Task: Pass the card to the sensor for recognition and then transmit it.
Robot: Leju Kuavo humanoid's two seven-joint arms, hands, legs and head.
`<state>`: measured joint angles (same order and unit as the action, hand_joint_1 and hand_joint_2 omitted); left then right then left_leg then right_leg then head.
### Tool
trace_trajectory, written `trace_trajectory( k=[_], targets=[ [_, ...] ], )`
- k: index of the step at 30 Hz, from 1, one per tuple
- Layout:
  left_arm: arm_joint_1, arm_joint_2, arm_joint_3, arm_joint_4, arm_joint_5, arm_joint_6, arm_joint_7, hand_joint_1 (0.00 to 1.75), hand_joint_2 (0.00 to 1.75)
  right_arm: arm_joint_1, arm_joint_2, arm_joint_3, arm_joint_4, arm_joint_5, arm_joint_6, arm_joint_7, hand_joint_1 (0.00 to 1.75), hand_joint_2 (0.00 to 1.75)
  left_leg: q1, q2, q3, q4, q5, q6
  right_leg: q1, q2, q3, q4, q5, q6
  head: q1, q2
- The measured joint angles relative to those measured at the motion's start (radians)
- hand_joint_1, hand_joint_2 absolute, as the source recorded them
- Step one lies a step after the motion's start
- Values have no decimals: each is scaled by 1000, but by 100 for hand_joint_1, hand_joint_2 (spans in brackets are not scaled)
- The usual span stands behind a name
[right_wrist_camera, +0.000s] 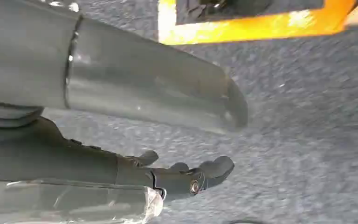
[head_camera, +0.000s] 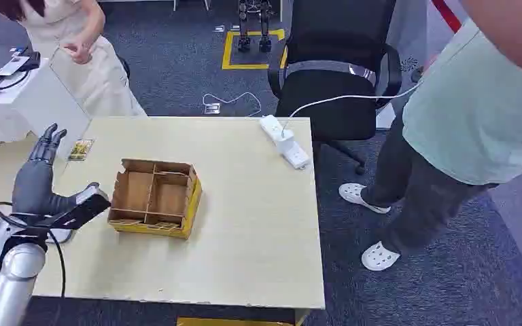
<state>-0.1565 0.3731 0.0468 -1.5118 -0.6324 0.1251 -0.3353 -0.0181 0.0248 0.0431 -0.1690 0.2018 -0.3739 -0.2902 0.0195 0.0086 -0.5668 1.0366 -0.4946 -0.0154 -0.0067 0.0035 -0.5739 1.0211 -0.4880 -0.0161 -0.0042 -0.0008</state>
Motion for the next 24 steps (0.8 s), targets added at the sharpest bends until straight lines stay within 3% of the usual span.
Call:
trace_trajectory(
  k=[4,11,17,24],
  targets=[
    [-26,-2,-104,21,-40,17,-12,0,175,-10,-1,-2,-5,-9,34,-68,0,0,0,0,0,0,0,0,0,0,0,0,0,0,0,0],
    [-99,-19,-247,95,-143,103,3,0,175,-20,-1,-3,-9,-3,61,-127,0,0,0,0,-2,0,1,1,0,0,-1,0,0,0,0,0],
    [-178,-24,-302,165,-279,183,103,0,175,-21,-2,-16,-11,4,70,-142,0,0,0,0,-2,0,1,1,0,-1,-1,1,1,1,0,0],
    [-287,34,-287,258,-392,253,244,0,175,-21,-2,-36,-15,-2,50,-142,0,0,0,0,-2,0,1,0,0,-1,-1,1,1,0,0,0]
  ],
)
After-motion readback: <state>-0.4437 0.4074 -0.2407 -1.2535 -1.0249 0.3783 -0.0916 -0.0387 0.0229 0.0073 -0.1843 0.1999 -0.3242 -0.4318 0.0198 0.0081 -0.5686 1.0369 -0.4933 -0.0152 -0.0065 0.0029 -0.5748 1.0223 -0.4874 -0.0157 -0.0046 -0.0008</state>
